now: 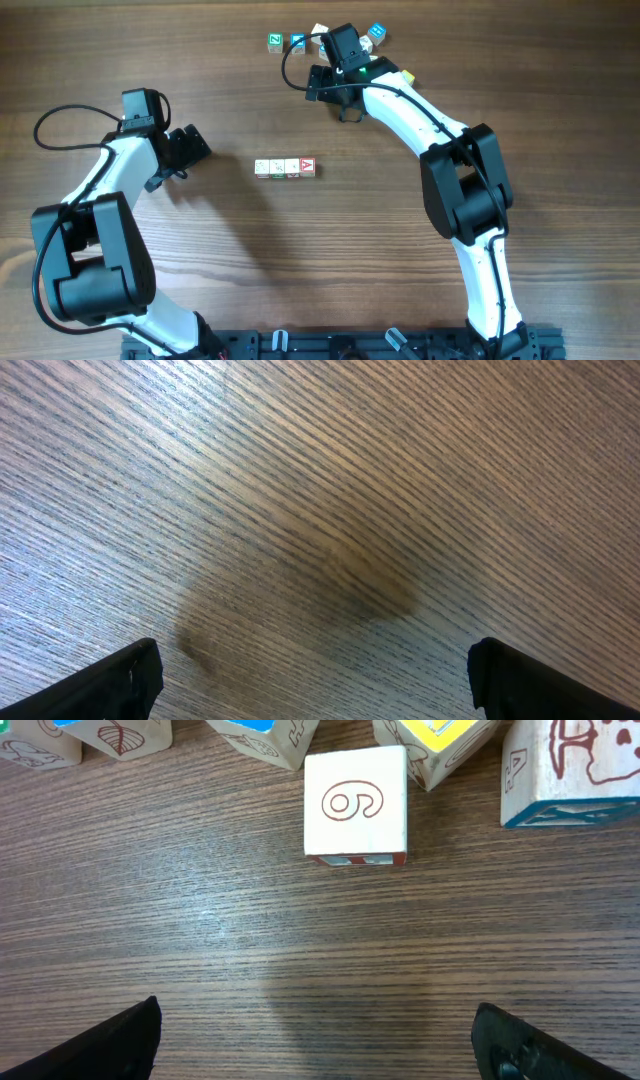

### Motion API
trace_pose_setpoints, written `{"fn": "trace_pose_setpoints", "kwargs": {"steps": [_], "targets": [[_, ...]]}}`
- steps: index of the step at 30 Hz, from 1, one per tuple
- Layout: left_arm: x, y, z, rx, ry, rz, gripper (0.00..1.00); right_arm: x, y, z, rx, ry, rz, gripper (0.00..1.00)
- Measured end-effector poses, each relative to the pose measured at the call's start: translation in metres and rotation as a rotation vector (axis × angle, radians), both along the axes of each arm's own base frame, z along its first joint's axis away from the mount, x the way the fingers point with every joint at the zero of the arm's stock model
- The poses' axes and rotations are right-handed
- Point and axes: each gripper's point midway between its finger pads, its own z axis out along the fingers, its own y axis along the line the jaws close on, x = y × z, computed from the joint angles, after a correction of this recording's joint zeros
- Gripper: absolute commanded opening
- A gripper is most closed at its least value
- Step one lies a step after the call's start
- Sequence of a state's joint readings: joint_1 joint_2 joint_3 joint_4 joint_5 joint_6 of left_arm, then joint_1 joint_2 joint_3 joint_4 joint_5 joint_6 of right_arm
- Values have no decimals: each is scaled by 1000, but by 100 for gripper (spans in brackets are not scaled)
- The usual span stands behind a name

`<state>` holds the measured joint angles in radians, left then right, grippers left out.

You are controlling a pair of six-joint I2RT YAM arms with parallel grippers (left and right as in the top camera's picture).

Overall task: Form a horizontal line
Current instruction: 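Move the right gripper up to the block cluster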

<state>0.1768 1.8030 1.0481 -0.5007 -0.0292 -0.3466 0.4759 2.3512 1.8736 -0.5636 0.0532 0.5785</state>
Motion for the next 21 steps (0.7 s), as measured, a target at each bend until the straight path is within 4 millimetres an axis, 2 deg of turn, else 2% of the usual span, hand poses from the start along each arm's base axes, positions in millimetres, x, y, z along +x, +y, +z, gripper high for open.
{"fn": "trace_pose_setpoints", "kwargs": {"steps": [8,9,10,11,12,15,20,21], "targets": [[0,0,0,0,0,0,100,1,0,1,-1,-6,-2,100],[0,0,0,0,0,0,100,3,-4,1,-21,-16,-15,83],[0,0,0,0,0,0,100,4,-9,1,-46,-23,-26,43],[0,0,0,0,0,0,100,6,-13,1,-73,-34,-17,19],[0,0,0,0,0,0,100,8,-17,2,-105,-50,-9,4],[0,0,0,0,0,0,100,16,-38,3,-163,-68,-33,5],[0,0,0,0,0,0,100,37,-113,2,-206,-50,-156,36],[0,0,0,0,0,0,100,38,-123,1,-208,-45,-181,38]]}}
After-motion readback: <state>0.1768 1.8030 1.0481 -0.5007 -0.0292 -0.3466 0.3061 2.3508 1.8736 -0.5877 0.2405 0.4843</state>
